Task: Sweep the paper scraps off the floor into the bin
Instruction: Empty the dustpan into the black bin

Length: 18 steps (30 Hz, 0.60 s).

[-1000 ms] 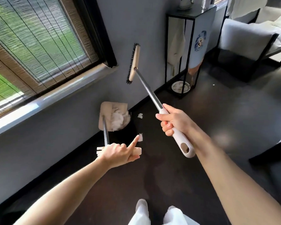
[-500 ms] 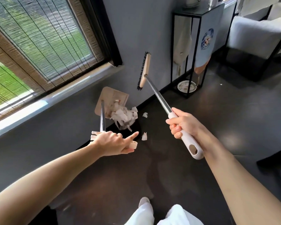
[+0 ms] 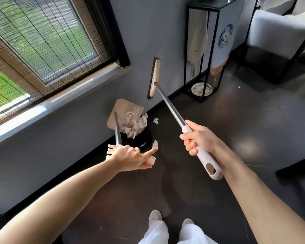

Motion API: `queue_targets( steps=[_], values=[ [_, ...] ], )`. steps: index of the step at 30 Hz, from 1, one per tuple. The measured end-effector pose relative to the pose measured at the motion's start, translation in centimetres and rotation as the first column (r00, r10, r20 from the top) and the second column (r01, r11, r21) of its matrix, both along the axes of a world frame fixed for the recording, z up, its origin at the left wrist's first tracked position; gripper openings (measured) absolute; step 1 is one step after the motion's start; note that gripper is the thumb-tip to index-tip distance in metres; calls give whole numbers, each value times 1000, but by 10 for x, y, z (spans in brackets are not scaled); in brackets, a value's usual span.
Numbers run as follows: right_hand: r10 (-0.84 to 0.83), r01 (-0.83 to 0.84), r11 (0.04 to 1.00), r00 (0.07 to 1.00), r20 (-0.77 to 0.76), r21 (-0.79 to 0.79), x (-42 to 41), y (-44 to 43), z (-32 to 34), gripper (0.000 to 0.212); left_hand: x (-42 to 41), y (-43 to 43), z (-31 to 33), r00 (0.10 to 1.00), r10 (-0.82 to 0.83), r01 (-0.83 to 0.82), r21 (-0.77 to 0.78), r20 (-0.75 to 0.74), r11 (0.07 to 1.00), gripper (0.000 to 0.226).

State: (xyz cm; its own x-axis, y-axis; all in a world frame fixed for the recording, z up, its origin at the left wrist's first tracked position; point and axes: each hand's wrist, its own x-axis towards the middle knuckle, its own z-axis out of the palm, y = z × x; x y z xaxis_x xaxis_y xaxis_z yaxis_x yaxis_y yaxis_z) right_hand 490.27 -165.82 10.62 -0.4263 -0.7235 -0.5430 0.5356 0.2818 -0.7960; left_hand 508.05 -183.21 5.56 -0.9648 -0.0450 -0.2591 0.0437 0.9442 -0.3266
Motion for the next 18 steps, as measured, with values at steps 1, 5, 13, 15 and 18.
queue_targets(
  steps=[1,5,13,15,18],
  values=[
    [3,-3,1000,1000,4,0,0,0,0,74,0,-3,2,997,-35,32,-35,-66,999,73],
    [15,-14,1000,1000,19,-12,3,-1,3,73,6,-10,17,992,-83,73,-104,-97,992,74],
    [50,-50,998,999,13,-30,8,2,7,72,31,-6,9,986,-73,66,-50,-148,997,65],
    [49,-49,999,999,17,-24,9,6,4,73,34,-1,-9,990,-67,64,-26,-127,998,65],
    [49,-49,999,998,27,-6,13,14,-3,74,28,5,-19,989,-31,35,25,-144,999,65]
  ],
)
